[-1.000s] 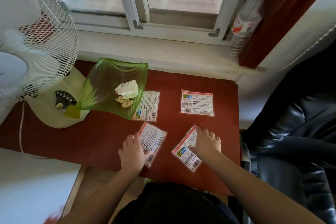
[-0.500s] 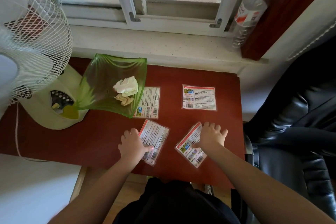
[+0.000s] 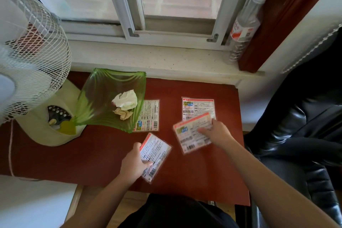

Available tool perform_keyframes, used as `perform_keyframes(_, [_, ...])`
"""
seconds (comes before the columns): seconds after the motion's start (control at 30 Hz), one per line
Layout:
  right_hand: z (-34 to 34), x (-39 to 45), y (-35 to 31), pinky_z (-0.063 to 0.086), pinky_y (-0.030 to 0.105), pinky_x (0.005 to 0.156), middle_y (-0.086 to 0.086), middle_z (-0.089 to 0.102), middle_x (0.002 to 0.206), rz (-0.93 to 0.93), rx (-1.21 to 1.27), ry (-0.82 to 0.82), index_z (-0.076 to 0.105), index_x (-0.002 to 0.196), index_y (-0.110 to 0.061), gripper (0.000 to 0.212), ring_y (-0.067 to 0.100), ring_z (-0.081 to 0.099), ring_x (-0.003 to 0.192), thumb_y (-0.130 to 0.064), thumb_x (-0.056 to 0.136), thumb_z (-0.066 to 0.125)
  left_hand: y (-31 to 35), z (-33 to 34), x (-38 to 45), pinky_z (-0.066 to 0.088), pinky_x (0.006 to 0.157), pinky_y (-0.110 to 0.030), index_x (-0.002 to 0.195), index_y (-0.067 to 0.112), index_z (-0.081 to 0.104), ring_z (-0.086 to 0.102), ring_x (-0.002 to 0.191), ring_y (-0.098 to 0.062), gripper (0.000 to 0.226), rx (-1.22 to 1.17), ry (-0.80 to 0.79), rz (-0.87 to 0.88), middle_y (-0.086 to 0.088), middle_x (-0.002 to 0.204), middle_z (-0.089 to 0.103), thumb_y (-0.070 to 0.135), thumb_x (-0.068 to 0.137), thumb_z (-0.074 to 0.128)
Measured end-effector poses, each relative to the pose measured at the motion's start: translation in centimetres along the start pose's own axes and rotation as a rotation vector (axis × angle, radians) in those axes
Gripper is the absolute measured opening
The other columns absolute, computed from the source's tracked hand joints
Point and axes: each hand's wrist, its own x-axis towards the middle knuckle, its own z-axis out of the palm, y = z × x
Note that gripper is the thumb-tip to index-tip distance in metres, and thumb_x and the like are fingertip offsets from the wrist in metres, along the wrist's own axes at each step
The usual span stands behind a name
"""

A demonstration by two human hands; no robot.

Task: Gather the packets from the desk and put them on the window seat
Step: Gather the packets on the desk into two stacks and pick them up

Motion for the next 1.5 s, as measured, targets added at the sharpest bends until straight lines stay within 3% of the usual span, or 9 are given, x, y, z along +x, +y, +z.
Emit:
perform_keyframes(0.23, [-1.3,4.6,-2.2,0.055,0.027,0.070,0.009,0.076,0.110,0.149,0.428,0.231,0.069,0.116,-0.007,0.034,0.021,0.072,0.087,-0.027,0.089,0.078,-1.1,-0.5,0.3,0.054,0.084,-0.030,0.124,0.014,0.050,0.068,0.103,-0.017,0.033,-0.157,-0.049,0.086,-0.004,0.125,0.069,0.022,0.095,0.065])
perform_keyframes(0.37, [-0.3,7.0,-1.9,0.053,0.028,0.065,0.012,0.077,0.114,0.272,0.430,0.260,0.071,0.111,-0.006,0.037,0.024,0.068,0.086,-0.031,0.086,0.080,-1.2,-0.8,0.8,0.050,0.065,-0.005,0.132,0.016,0.049,0.065,0.093,0.005,0.034,-0.243,-0.082,0.083,0.002,0.129,0.067,0.023,0.100,0.057])
perform_keyframes(0.43, [0.3,7.8,-2.0,0.058,0.034,0.079,0.014,0.074,0.121,0.295,0.377,0.294,0.069,0.116,-0.005,0.044,0.030,0.072,0.099,-0.035,0.086,0.079,-0.6,-1.0,1.0,0.047,0.065,-0.001,0.139,0.012,0.044,0.057,0.092,0.012,0.040,-0.330,-0.066,0.037,0.011,0.127,0.058,0.026,0.103,0.052])
perform_keyframes(0.53, [1.0,8.6,-2.2,0.045,0.048,0.108,0.018,0.053,0.145,0.347,0.055,0.365,0.055,0.138,-0.011,0.070,0.037,0.051,0.132,-0.050,0.084,0.075,0.5,-1.3,1.6,0.048,0.092,-0.022,0.144,0.016,0.043,0.060,0.115,-0.011,0.042,-0.437,0.003,-0.034,0.005,0.138,0.057,0.032,0.105,0.045])
perform_keyframes(0.63, [1.6,8.5,-3.0,0.032,0.049,0.112,0.018,0.037,0.151,0.364,-0.124,0.405,0.047,0.143,-0.014,0.079,0.036,0.036,0.139,-0.056,0.081,0.073,1.4,-1.4,2.7,0.043,0.111,-0.044,0.149,0.012,0.039,0.053,0.134,-0.027,0.051,-0.471,0.091,-0.112,-0.009,0.150,0.053,0.035,0.104,0.044])
perform_keyframes(0.73, [1.8,8.3,-3.1,0.031,0.048,0.111,0.018,0.035,0.149,0.406,-0.132,0.406,0.045,0.143,-0.015,0.083,0.035,0.035,0.136,-0.059,0.079,0.075,1.9,-1.0,3.9,0.038,0.116,-0.047,0.153,0.011,0.033,0.046,0.141,-0.029,0.057,-0.507,0.149,-0.175,-0.012,0.155,0.046,0.037,0.104,0.045])
perform_keyframes(1.13, [1.0,9.2,-2.3,0.029,0.049,0.113,0.019,0.039,0.148,0.360,-0.215,0.385,0.052,0.139,-0.016,0.081,0.037,0.034,0.138,-0.060,0.076,0.078,5.1,0.6,6.8,0.046,0.098,-0.050,0.121,-0.005,0.059,0.053,0.120,-0.045,0.036,-0.261,0.544,-0.321,-0.028,0.125,0.063,0.023,0.099,0.056])
perform_keyframes(1.33, [0.8,9.1,-2.1,0.027,0.049,0.114,0.020,0.041,0.149,0.344,-0.248,0.395,0.050,0.142,-0.014,0.082,0.037,0.034,0.140,-0.057,0.078,0.077,5.1,1.2,7.8,0.033,0.114,-0.051,0.121,0.006,0.061,0.063,0.120,-0.035,0.040,-0.136,0.506,-0.266,-0.016,0.115,0.073,0.038,0.097,0.056])
perform_keyframes(1.5, [0.4,9.0,-2.0,0.029,0.049,0.113,0.020,0.045,0.146,0.327,-0.266,0.405,0.051,0.140,-0.012,0.079,0.037,0.038,0.138,-0.056,0.079,0.077,4.5,1.2,7.6,0.047,0.102,-0.051,0.116,0.003,0.063,0.069,0.108,-0.035,0.039,0.150,0.516,-0.101,-0.016,0.107,0.075,0.036,0.095,0.062])
